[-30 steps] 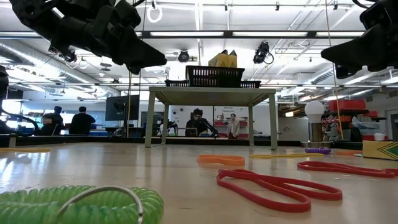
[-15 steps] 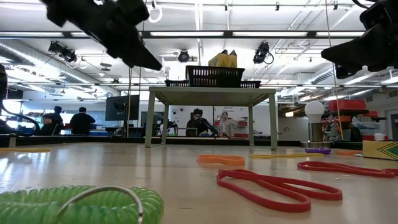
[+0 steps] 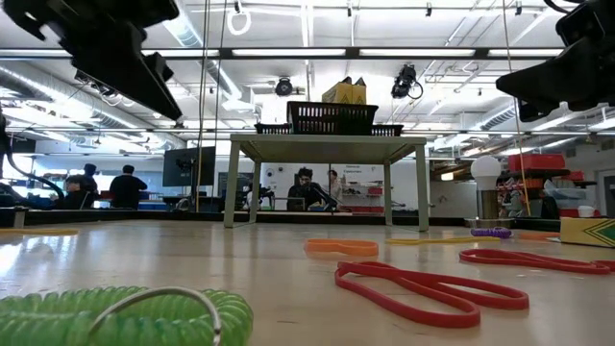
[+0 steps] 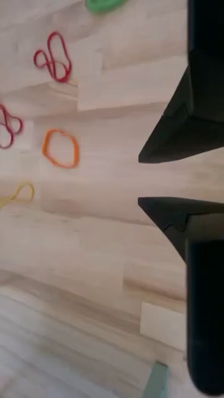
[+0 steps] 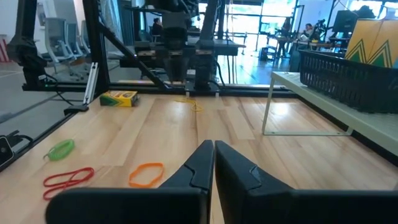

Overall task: Pick & Place Office Desk Supplies
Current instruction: Put the yellow rubberband into the top left black bin

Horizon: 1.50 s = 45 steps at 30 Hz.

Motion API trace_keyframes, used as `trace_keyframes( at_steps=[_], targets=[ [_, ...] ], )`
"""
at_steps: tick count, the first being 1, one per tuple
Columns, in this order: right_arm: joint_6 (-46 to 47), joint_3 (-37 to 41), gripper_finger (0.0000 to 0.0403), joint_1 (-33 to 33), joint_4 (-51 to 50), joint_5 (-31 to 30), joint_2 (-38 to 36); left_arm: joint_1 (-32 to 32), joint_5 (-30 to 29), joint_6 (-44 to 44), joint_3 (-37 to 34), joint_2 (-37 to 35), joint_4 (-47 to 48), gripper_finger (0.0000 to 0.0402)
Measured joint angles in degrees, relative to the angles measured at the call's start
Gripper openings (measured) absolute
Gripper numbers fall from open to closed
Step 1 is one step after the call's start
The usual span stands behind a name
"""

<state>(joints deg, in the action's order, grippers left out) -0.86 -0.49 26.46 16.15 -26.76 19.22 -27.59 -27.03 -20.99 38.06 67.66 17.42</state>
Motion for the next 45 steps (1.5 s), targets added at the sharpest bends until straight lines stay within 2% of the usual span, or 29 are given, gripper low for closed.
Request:
trace_keyframes(
  at_steps=[16,24,28,33,36,40,45],
  targets=[
    [0.0,0.0,0.0025,0.0,0.0,0.0,0.0,-9.6,-1.4,-9.9,0.0,0.8,2.2,0.0111],
    [0.0,0.0,0.0025,0.0,0.0,0.1,0.0,-13.5,1.6,-14.7,0.1,9.0,2.5,0.0058],
    [0.0,0.0,0.0025,0.0,0.0,0.2,0.0,-15.4,2.0,-17.4,3.0,14.0,6.3,0.0051],
    [0.0,0.0,0.0025,0.0,-0.1,0.2,0.0,-16.8,2.9,-22.3,10.8,18.6,20.0,0.0084],
    [0.0,0.0,0.0025,0.0,-0.2,0.2,0.0,-17.1,6.1,-26.2,13.8,20.0,26.4,0.0118],
    [0.0,0.0,0.0025,0.0,-0.2,0.2,0.0,-17.1,11.4,-31.7,13.9,21.1,27.8,0.0172],
    [0.0,0.0,0.0025,0.0,-0.2,0.2,0.0,-17.1,13.6,-34.1,13.4,22.3,29.1,0.0229]
  ],
)
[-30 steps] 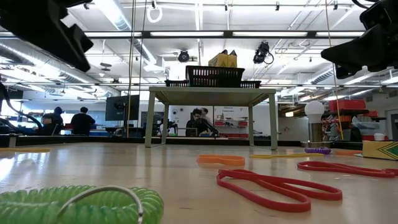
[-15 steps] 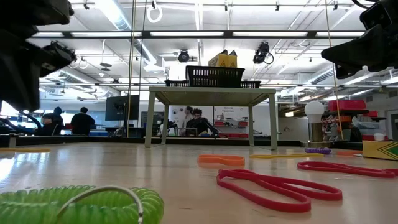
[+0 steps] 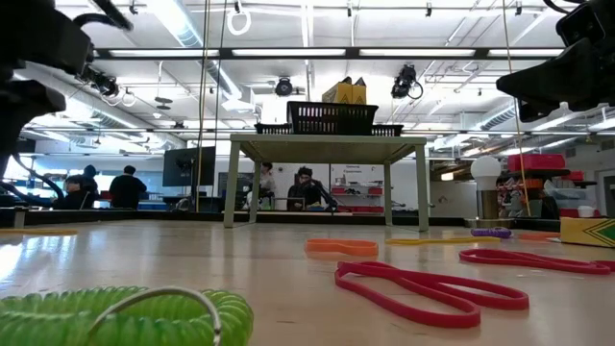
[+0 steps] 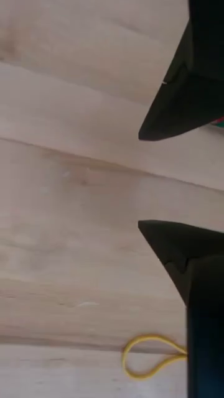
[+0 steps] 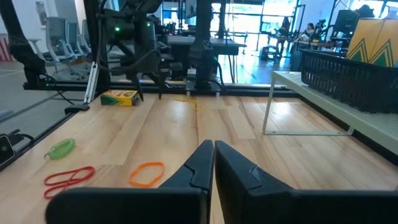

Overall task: Pick & Place Office Desk Supplies
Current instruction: Put the yellow rubberband into the top left black bin

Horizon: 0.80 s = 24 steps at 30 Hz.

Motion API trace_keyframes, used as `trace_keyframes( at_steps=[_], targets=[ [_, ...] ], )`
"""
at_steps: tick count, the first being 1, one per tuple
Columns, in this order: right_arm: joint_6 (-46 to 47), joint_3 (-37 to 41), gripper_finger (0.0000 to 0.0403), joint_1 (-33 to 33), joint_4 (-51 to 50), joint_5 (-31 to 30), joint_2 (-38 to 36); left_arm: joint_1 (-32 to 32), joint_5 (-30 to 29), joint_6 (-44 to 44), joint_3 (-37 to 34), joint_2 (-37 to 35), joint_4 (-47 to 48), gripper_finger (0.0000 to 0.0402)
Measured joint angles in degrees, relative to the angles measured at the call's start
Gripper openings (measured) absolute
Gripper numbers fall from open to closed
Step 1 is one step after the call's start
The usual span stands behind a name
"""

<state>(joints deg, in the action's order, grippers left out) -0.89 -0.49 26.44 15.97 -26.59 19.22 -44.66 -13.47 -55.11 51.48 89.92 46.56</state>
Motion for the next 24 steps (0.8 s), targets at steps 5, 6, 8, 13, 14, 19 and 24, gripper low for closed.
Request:
trace_keyframes(
  at_steps=[5,6,8,13,14,19,24],
  targets=[
    [0.0,0.0,0.0025,0.0,0.0,0.0,0.0,0.1,-0.7,-0.8,0.0,0.7,3.8,0.0237],
    [0.0,0.0,0.0025,0.0,0.0,0.0,0.0,0.1,-1.6,-1.1,0.0,0.7,4.7,0.0232],
    [0.0,0.0,0.0025,0.0,0.0,0.0,0.0,0.1,-2.8,-0.8,0.0,0.7,5.3,0.0218],
    [0.0,0.0,0.0025,0.0,0.0,-0.2,0.0,0.4,-3.4,4.8,0.0,0.0,4.7,0.0181],
    [0.0,0.0,0.0025,0.0,0.0,-0.2,0.0,0.8,-3.2,5.5,0.0,-0.4,4.6,0.0174],
    [0.0,0.0,0.0025,0.0,0.0,-0.2,0.0,2.1,-1.8,6.6,-2.5,-3.8,3.7,0.0139],
    [0.0,0.0,0.0025,0.0,0.0,-0.2,0.0,3.7,0.5,3.4,-8.8,-9.2,2.2,0.0120]
  ],
)
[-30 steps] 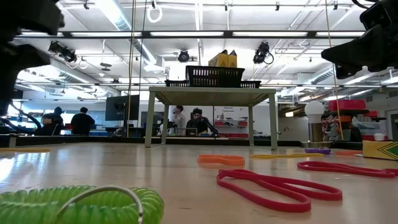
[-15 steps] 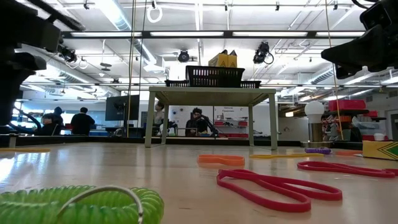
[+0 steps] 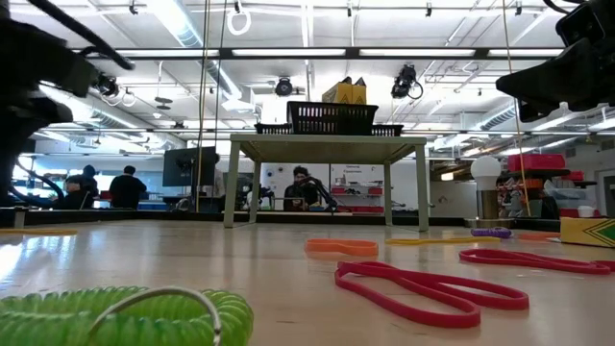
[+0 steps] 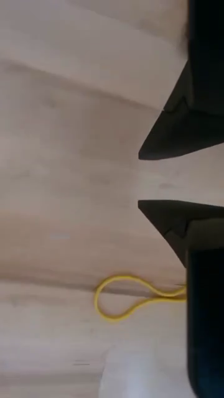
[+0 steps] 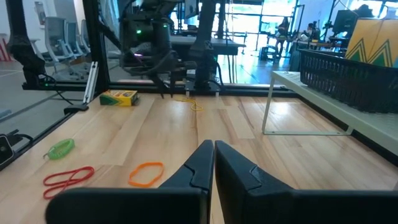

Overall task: Pick & Place Office Desk Supplies
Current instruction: Put the yellow rubberband into the top left black bin

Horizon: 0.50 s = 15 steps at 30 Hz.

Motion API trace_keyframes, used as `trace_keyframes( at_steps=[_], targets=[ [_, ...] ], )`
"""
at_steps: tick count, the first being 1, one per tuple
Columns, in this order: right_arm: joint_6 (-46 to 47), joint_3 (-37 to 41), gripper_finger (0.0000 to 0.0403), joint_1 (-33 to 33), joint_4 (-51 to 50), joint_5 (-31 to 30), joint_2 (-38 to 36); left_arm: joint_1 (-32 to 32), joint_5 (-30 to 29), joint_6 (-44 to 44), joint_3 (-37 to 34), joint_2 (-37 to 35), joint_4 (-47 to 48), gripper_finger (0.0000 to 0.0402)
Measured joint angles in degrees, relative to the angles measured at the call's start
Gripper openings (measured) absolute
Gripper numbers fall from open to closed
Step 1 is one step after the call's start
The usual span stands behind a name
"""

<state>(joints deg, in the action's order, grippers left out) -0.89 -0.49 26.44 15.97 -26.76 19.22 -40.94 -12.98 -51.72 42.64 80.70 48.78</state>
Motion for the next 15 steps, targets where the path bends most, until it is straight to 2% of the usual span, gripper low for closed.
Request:
trace_keyframes(
  at_steps=[6,10,15],
  targets=[
    [0.0,0.0,0.0025,0.0,0.0,0.0,0.0,4.3,-0.4,-4.1,-4.4,-4.4,0.5,0.0126],
    [0.0,0.0,0.0025,0.0,0.0,0.1,0.0,8.2,1.8,-4.1,-6.9,-4.4,0.2,0.0153],
    [0.0,0.0,0.0025,0.0,0.0,0.2,0.0,11.7,2.6,-1.6,-11.0,-4.3,-4.7,0.0187]
  ],
)
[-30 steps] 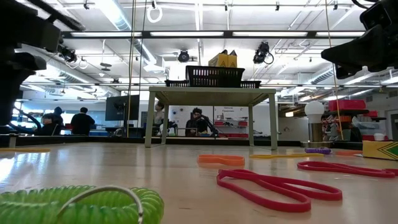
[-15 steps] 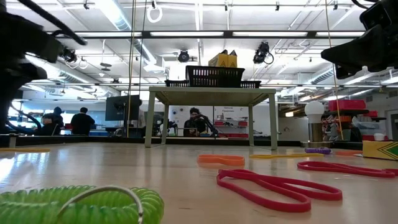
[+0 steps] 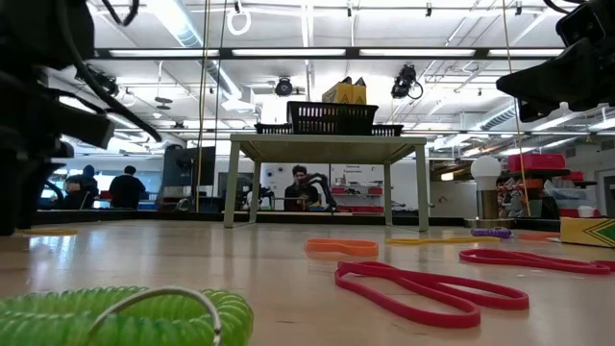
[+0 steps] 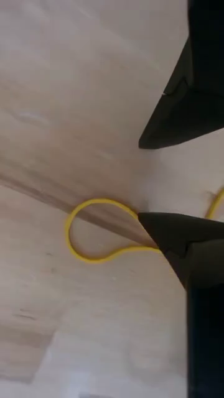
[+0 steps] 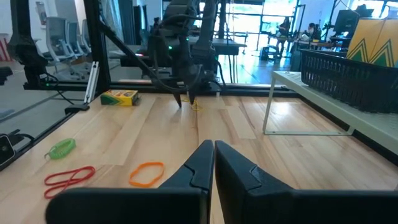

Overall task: Pick & Place Office Desk Supplies
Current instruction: Put the yellow rubberband into the top left black bin

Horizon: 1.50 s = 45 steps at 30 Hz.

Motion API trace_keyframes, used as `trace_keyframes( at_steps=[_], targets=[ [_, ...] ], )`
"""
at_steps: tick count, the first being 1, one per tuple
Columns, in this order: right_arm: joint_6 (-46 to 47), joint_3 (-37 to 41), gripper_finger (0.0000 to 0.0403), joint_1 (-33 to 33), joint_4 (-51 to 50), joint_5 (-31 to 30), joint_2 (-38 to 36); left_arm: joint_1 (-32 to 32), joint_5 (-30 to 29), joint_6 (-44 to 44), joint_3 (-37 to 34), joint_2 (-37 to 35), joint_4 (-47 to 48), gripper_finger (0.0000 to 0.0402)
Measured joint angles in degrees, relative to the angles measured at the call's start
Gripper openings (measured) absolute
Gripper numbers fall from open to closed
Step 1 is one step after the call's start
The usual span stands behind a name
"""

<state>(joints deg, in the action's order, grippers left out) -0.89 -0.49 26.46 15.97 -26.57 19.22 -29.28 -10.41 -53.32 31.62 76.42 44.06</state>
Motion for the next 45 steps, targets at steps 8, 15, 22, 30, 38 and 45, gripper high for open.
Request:
trace_keyframes(
  at_steps=[8,15,22,30,38,45],
  targets=[
    [0.0,0.0,0.0025,0.0,0.0,0.0,0.0,2.4,2.9,4.5,-0.9,-0.1,-2.4,0.0116],
    [0.0,0.0,0.0025,0.0,0.0,0.0,0.0,2.6,3.5,9.1,-0.5,0.0,-2.1,0.0016],
    [0.0,0.0,0.0025,0.0,0.0,0.0,0.0,4.4,1.4,14.4,1.9,0.0,-1.7,0.0009],
    [0.0,0.0,0.0025,0.0,0.0,-0.2,0.0,6.5,0.2,14.9,3.5,0.0,4.9,0.0089],
    [0.0,0.0,0.0025,0.0,0.0,-0.2,0.0,6.4,4.4,11.9,-0.4,-0.1,6.3,0.0179],
    [0.0,0.0,0.0025,0.0,0.0,-0.2,0.0,6.4,6.3,12.0,-1.9,-0.2,4.1,0.0136]
  ],
)
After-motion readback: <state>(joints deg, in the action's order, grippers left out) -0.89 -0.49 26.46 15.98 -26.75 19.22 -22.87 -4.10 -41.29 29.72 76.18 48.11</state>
